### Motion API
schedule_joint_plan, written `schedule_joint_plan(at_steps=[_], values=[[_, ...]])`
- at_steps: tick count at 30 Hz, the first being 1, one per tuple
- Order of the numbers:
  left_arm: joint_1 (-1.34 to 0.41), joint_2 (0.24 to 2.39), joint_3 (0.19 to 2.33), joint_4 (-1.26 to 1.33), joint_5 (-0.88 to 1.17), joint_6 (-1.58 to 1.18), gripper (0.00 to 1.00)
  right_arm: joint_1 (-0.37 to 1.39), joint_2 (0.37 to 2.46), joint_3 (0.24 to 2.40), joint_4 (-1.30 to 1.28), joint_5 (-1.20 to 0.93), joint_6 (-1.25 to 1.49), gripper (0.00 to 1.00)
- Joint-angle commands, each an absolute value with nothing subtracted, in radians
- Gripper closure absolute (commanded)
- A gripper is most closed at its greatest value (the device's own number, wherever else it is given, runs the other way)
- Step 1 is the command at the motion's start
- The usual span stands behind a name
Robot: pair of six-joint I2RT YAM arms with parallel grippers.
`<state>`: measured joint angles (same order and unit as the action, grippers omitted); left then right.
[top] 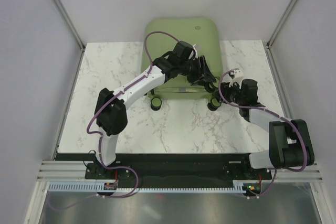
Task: Pack the luggage
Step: Zip the luggage at the center of the board.
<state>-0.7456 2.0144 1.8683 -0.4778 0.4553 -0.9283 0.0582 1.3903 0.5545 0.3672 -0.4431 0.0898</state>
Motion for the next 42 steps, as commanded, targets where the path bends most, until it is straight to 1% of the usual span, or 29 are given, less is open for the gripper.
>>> schedule_joint_plan(at_steps=[1,6,9,13,15,16,18,19,21,22,24,33,42], values=[[-0.713,2.054,1.901,-0.425,0.517,-0.977,0.81,0.101,1.42,0.601,0.511,-0.48,0.066,0.45],[-0.707,2.049,1.899,-0.431,0.518,-0.974,0.81,0.117,1.44,0.584,0.6,-0.476,0.063,0.44],[-0.703,2.049,1.899,-0.436,0.518,-0.973,0.81,0.117,1.427,0.574,0.652,-0.442,0.063,0.47],[-0.703,2.049,1.898,-0.442,0.517,-0.971,0.82,0.117,1.402,0.578,0.669,-0.419,0.037,0.58],[-0.703,2.049,1.894,-0.445,0.517,-0.971,0.82,0.115,1.39,0.584,0.667,-0.414,0.026,0.67],[-0.703,2.048,1.891,-0.445,0.515,-0.971,0.82,0.115,1.385,0.586,0.664,-0.411,0.015,0.73],[-0.703,2.048,1.89,-0.446,0.515,-0.971,0.82,0.117,1.378,0.589,0.657,-0.402,0.009,0.78],[-0.703,2.048,1.891,-0.445,0.515,-0.973,0.82,0.115,1.368,0.589,0.652,-0.396,0.009,0.83],[-0.703,2.048,1.896,-0.445,0.512,-0.976,0.82,0.117,1.359,0.586,0.634,-0.387,-0.023,0.89],[-0.703,2.049,1.899,-0.445,0.514,-0.977,0.82,0.118,1.342,0.584,0.624,-0.382,-0.035,0.95],[-0.701,2.051,1.908,-0.446,0.509,-0.977,0.83,0.121,1.322,0.571,0.603,-0.368,-0.051,1.0],[-0.703,2.068,1.942,-0.445,0.511,-0.983,0.83,0.152,1.22,0.525,0.482,-0.371,-0.1,1.0],[-0.703,2.108,2.008,-0.446,0.52,-0.999,0.85,0.236,1.146,0.502,0.436,-0.348,-0.084,1.0]])
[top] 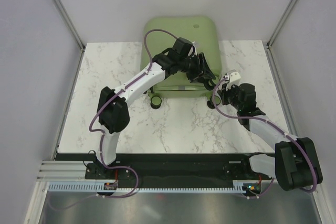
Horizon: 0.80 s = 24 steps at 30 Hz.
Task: Pack the luggage
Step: Zip the luggage at the center of the board.
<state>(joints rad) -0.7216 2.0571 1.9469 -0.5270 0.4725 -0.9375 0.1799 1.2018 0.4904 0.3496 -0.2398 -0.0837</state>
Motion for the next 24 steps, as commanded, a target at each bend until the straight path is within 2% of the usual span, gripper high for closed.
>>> schedule_joint_plan(at_steps=[1,24], values=[[-0.703,2.112,2.016,-0.446,0.522,-1.0,0.85,0.242,1.146,0.5,0.436,-0.347,-0.078,1.0],[-0.703,2.168,2.091,-0.445,0.529,-1.015,0.87,0.454,1.131,0.528,0.479,-0.203,-0.026,1.0]])
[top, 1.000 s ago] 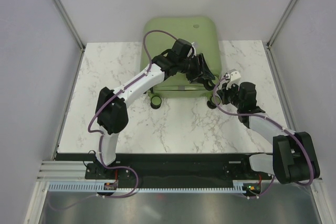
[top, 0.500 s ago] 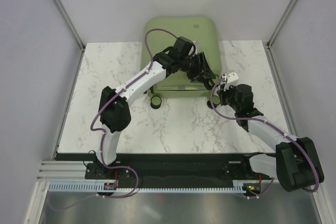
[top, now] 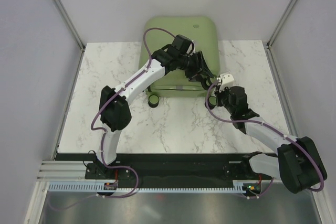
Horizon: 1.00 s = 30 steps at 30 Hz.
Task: Pack the luggage
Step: Zip the luggage at the center of the board.
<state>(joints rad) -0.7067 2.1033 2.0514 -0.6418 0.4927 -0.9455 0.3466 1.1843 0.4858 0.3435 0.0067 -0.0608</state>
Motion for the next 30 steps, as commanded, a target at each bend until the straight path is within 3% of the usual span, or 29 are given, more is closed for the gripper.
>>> schedule_joint_plan(at_steps=[1,12,30], values=[[-0.703,2.168,2.089,-0.443,0.528,-1.015,0.87,0.46,1.126,0.526,0.483,-0.192,-0.02,1.0],[-0.678,2.163,2.048,-0.439,0.503,-1.022,0.88,0.479,1.032,0.482,0.476,-0.118,0.031,1.0],[-0.666,2.221,2.068,-0.373,0.505,-1.117,0.91,0.569,1.088,0.492,0.52,-0.161,0.021,1.0]])
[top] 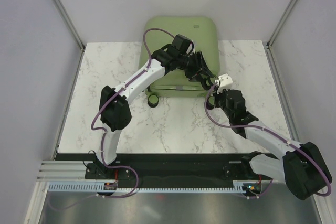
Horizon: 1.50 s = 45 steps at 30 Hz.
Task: Pack the luggage
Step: Zip the luggage at the center of the board.
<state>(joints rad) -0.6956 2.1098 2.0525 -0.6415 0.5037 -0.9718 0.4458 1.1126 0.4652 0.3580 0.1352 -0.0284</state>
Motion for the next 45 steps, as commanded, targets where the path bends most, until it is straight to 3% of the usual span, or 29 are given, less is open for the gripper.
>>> schedule_joint_plan(at_steps=[1,29,33,37,40,45], values=[[-0.666,2.223,2.069,-0.374,0.503,-1.117,0.91,0.577,1.091,0.492,0.52,-0.16,0.021,1.0],[-0.676,2.218,2.102,-0.359,0.603,-1.149,0.91,0.778,1.301,0.584,0.633,-0.11,0.014,1.0],[-0.67,2.168,2.057,-0.356,0.624,-1.131,0.77,0.788,1.335,0.618,0.637,-0.117,0.012,1.0],[-0.646,2.105,1.959,-0.351,0.614,-1.095,0.4,0.793,1.362,0.638,0.634,-0.129,0.014,1.0],[-0.614,2.05,1.89,-0.351,0.594,-1.08,0.32,0.795,1.385,0.66,0.632,-0.14,0.02,1.0],[-0.577,1.984,1.847,-0.357,0.571,-1.016,0.27,0.811,1.427,0.696,0.635,-0.147,0.026,1.0]])
